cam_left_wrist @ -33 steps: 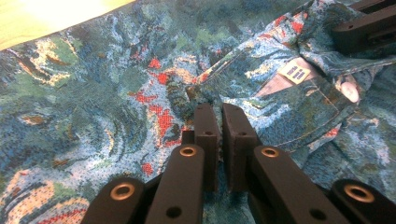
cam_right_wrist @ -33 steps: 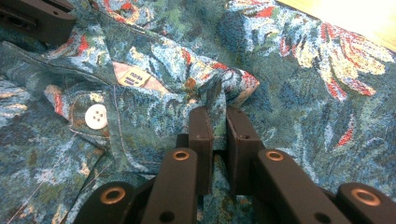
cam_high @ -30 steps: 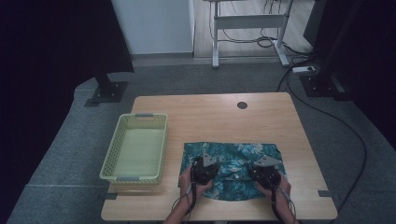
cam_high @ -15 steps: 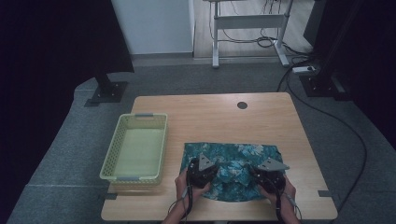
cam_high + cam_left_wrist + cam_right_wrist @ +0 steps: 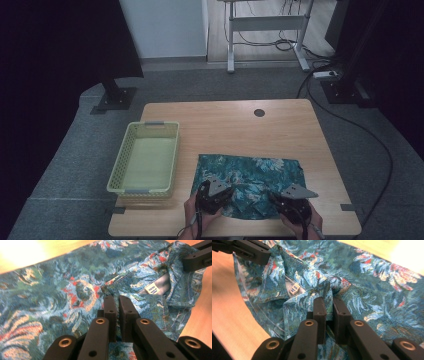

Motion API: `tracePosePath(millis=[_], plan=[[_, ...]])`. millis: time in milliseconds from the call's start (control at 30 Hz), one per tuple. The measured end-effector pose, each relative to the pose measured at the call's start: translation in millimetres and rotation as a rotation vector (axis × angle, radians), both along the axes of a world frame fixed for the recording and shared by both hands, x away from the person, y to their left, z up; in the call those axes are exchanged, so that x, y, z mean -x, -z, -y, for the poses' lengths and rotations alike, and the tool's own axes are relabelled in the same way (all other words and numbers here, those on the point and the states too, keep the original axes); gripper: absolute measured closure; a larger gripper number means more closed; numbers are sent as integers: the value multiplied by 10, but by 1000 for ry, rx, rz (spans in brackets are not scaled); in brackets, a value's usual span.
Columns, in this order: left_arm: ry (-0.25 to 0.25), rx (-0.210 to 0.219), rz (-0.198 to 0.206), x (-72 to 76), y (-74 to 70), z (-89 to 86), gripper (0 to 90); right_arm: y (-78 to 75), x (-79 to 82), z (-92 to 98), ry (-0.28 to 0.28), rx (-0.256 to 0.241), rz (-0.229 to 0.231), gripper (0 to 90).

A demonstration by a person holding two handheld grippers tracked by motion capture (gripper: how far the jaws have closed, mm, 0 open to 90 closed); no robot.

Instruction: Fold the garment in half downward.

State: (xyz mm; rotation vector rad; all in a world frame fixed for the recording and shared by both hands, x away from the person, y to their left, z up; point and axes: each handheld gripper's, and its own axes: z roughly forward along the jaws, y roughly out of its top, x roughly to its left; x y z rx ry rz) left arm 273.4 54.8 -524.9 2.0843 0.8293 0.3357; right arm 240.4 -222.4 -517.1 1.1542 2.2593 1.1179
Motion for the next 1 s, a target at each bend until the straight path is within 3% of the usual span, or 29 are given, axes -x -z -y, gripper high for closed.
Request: tracePosePath(millis=[267, 433, 533, 700, 767, 833, 900, 1000], plan=[[12, -31, -54, 52, 181, 14, 826, 205, 64, 45, 20, 5, -93, 809], [5, -26, -82, 28, 231, 22, 800, 307, 40, 57, 40, 3, -137, 801], [-3, -14, -96, 18, 258, 18, 781, 329, 37, 76, 43, -18, -139, 799], [-11, 25, -133, -65, 274, 37, 766, 329, -44, 110, 53, -6, -129, 792], [-18, 20, -131, -91, 268, 76, 753, 320, -115, 133, 66, -1, -135, 789], [-14, 29, -107, -88, 224, 76, 672, 305, -170, 150, 68, 11, -144, 759], [-14, 76, -85, -77, 141, 3, 637, 289, -187, 153, 58, 37, -127, 681], [-60, 80, -36, -86, 10, -189, 598, 233, -157, 182, 79, 42, -82, 540]])
